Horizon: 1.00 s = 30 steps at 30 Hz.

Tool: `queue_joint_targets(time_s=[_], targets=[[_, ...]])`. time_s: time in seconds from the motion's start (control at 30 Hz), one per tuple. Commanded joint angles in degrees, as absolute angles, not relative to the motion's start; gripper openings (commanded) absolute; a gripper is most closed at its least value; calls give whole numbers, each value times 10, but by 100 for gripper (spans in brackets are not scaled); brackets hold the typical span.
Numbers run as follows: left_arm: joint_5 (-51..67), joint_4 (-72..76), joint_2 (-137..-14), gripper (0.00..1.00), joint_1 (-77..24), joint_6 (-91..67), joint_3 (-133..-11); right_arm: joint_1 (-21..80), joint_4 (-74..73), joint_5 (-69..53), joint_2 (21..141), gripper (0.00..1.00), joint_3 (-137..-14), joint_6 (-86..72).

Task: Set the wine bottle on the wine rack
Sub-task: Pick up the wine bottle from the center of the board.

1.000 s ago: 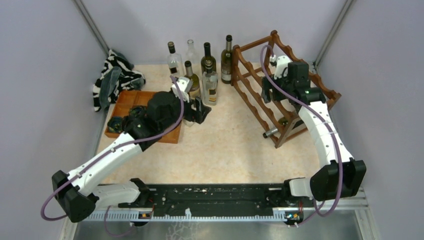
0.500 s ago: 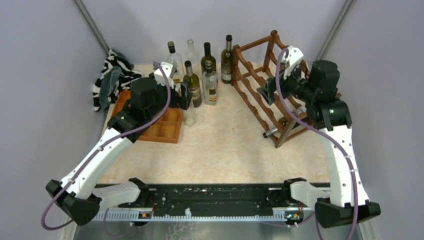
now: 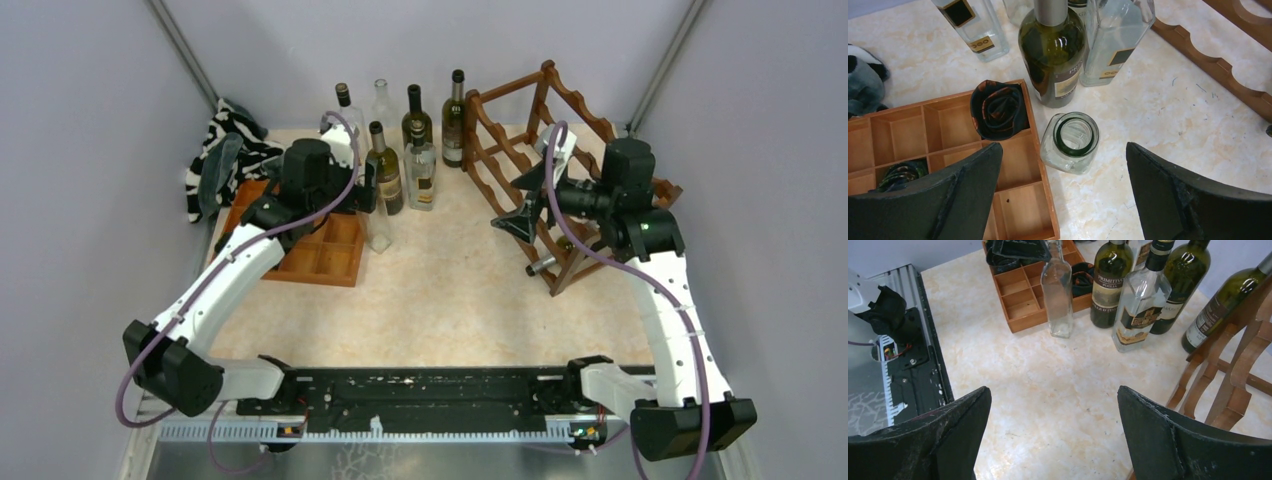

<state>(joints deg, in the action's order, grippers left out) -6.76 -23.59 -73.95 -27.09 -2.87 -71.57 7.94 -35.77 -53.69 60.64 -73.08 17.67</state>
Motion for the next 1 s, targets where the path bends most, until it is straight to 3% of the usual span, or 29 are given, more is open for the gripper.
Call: queue_joint_targets(time_s=[0.0, 0.1, 0.3, 0.4, 0.5, 0.57, 0.63, 0.97], targets=[[-39, -242, -757, 97, -267, -10, -740, 77, -318, -566, 595, 95, -724, 179], [-32, -248, -779, 90, -267, -8, -749, 77, -305, -566, 596, 95, -714, 167], [-58, -287, -833, 66, -267, -5, -788, 77, -297, -567, 595, 95, -702, 162], [-53, -292, -841, 45, -267, -5, -798, 77, -294, -567, 595, 95, -698, 162], [-33, -298, -848, 32, -267, -5, -806, 77, -292, -568, 595, 95, -696, 159], [-15, -307, -850, 11, -267, 5, -815, 78, -293, -569, 595, 95, -695, 159], [19, -311, -840, 0, -267, 9, -818, 78, -296, -567, 595, 95, -695, 162], [289, -177, -726, 0, -267, -111, -711, 80, -300, -605, 601, 95, -657, 217]])
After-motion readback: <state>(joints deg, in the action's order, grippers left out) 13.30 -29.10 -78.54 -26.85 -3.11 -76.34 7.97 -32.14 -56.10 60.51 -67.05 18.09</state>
